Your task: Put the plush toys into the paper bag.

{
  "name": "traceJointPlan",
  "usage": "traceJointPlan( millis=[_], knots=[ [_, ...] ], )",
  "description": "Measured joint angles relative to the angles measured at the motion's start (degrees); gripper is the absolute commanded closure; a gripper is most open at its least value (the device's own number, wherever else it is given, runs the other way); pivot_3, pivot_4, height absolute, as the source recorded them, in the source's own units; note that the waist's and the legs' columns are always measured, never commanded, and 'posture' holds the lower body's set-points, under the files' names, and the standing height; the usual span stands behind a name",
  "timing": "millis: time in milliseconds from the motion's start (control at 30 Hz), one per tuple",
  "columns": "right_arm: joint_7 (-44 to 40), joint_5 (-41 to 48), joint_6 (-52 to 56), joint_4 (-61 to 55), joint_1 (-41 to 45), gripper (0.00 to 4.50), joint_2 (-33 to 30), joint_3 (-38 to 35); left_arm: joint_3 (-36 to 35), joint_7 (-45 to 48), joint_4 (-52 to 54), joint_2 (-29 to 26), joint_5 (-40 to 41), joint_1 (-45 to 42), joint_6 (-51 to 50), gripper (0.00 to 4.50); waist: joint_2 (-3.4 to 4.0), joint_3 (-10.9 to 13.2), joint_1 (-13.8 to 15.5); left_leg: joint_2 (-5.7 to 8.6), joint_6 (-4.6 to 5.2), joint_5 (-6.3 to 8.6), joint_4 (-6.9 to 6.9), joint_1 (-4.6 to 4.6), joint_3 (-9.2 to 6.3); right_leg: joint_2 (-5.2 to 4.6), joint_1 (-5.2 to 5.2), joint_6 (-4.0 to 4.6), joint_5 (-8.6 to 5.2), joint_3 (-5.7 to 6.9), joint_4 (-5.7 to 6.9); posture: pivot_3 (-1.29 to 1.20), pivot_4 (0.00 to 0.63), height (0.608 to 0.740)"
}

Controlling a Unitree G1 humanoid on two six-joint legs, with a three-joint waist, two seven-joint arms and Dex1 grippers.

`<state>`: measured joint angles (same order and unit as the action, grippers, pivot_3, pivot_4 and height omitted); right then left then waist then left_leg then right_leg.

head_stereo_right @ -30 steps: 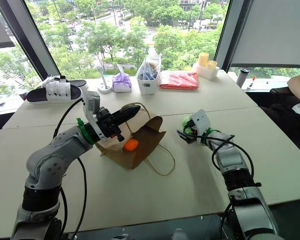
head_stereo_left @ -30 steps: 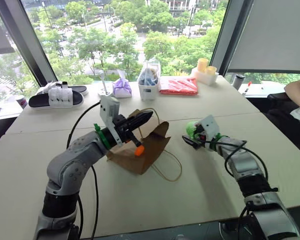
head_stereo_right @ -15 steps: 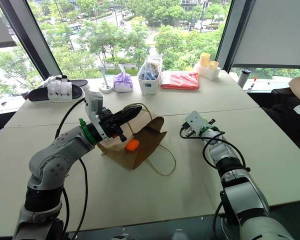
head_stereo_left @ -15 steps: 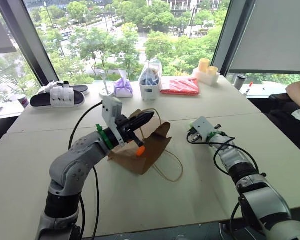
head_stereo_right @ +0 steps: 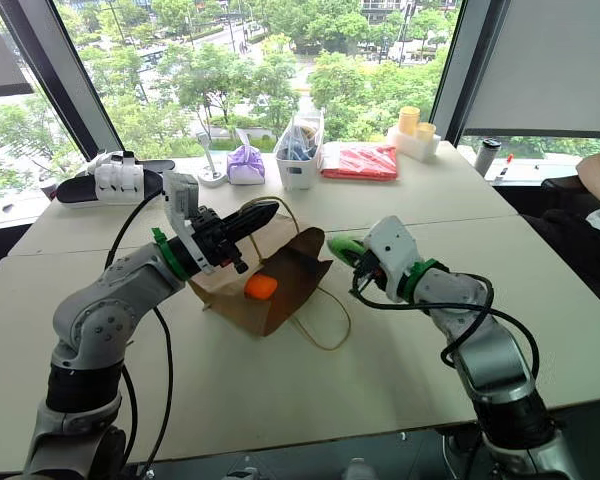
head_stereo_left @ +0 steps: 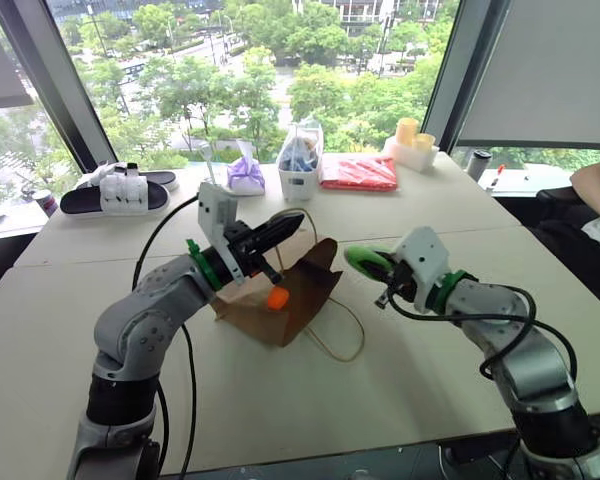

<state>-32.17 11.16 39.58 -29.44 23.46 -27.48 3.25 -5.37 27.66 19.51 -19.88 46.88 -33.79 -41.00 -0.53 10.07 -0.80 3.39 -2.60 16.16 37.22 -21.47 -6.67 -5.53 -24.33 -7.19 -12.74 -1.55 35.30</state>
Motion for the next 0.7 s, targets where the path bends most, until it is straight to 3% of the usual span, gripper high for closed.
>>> traceJointPlan(
  millis=[100,267,467,667,700],
  knots=[
    [3.68,-0.07,0.93,0.97,-0.06,4.46,6.32,4.34,0.03,0.46,-0.51,-0.06,-0.01,-0.32,0.0,4.5,0.0,0.0,-0.01,0.0,-0.01,-0.01,-0.02,0.01,0.0,0.0,-0.02,0.0,0.0,0.0,0.02,0.0,0.15,0.74],
    [6.19,-2.84,-3.73,9.88,0.4,4.46,10.8,9.02,-0.05,0.58,-0.65,-0.55,-0.01,-0.29,-0.02,4.5,0.0,0.0,0.08,0.02,-0.04,-0.02,-0.03,-0.01,-0.01,-0.01,-0.02,0.01,0.0,0.0,0.01,0.0,0.15,0.74],
    [8.22,-4.57,-15.72,30.51,9.17,4.46,19.08,9.62,-0.28,-0.87,0.22,-0.17,1.22,-0.24,-0.63,4.5,0.0,0.0,-0.38,-0.01,-0.12,-0.07,-0.13,0.03,-0.01,0.02,-0.11,0.04,0.03,0.0,0.1,0.0,0.15,0.74],
    [7.77,-6.32,-26.98,46.38,15.26,4.46,23.19,9.7,-0.71,-2.08,2.0,-0.35,2.28,0.56,-1.25,4.5,0.0,0.0,-0.37,0.0,-0.33,-0.18,-0.15,-0.01,0.0,0.02,-0.13,0.04,0.03,0.0,0.03,0.0,0.15,0.74],
    [7.77,-6.49,-28.57,48.61,16.08,4.06,23.88,9.65,-0.71,-2.28,2.14,-0.35,2.4,0.69,-1.27,4.5,0.0,0.0,-0.39,-0.01,-0.33,-0.18,-0.15,0.0,0.0,0.02,-0.13,0.04,0.03,0.0,0.04,0.0,0.15,0.74]
  ],
)
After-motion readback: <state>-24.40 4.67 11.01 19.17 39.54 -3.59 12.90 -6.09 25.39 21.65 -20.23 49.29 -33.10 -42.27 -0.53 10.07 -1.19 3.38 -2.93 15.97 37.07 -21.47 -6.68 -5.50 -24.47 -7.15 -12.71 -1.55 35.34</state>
